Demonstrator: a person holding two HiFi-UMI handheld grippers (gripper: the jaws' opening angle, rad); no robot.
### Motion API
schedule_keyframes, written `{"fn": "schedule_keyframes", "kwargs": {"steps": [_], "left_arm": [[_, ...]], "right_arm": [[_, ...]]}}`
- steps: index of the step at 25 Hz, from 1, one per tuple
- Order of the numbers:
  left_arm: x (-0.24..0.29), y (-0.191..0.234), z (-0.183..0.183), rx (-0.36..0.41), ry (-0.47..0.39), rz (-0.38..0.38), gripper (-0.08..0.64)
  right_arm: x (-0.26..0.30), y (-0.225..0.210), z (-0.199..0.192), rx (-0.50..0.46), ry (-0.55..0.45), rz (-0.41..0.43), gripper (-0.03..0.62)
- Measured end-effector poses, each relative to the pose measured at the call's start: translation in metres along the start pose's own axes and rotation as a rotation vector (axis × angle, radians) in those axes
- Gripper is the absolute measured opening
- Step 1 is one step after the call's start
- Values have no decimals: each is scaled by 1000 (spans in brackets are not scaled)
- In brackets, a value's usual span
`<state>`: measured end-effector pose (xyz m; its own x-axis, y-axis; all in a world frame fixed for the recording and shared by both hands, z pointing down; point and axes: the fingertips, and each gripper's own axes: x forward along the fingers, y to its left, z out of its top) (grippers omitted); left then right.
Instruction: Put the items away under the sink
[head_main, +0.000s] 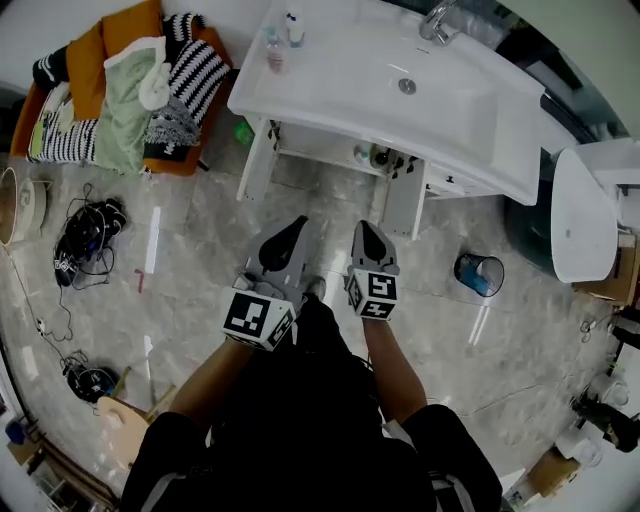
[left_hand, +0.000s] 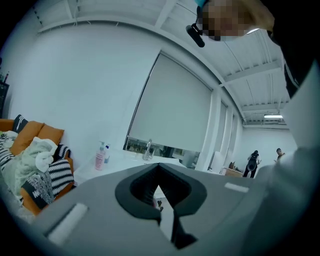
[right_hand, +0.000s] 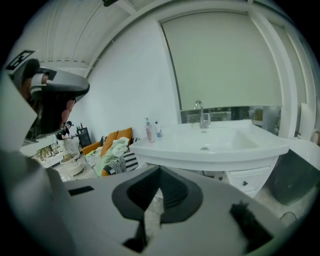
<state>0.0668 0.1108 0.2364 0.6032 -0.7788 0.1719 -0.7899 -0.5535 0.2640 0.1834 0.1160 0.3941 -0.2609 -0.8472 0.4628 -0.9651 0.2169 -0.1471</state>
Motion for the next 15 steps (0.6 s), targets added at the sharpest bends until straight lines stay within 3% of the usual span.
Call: {"fn": "schedule_keyframes", "kwargs": {"steps": [6,15], "left_arm": [[-47,-22,28,32,-23,-18,7],[-87,-16,45,35,-36,-25,7]], "right_arm": [[-54,41,44,-97,-54,66,15],[-103,73,87,-12,-135,60,15]]}}
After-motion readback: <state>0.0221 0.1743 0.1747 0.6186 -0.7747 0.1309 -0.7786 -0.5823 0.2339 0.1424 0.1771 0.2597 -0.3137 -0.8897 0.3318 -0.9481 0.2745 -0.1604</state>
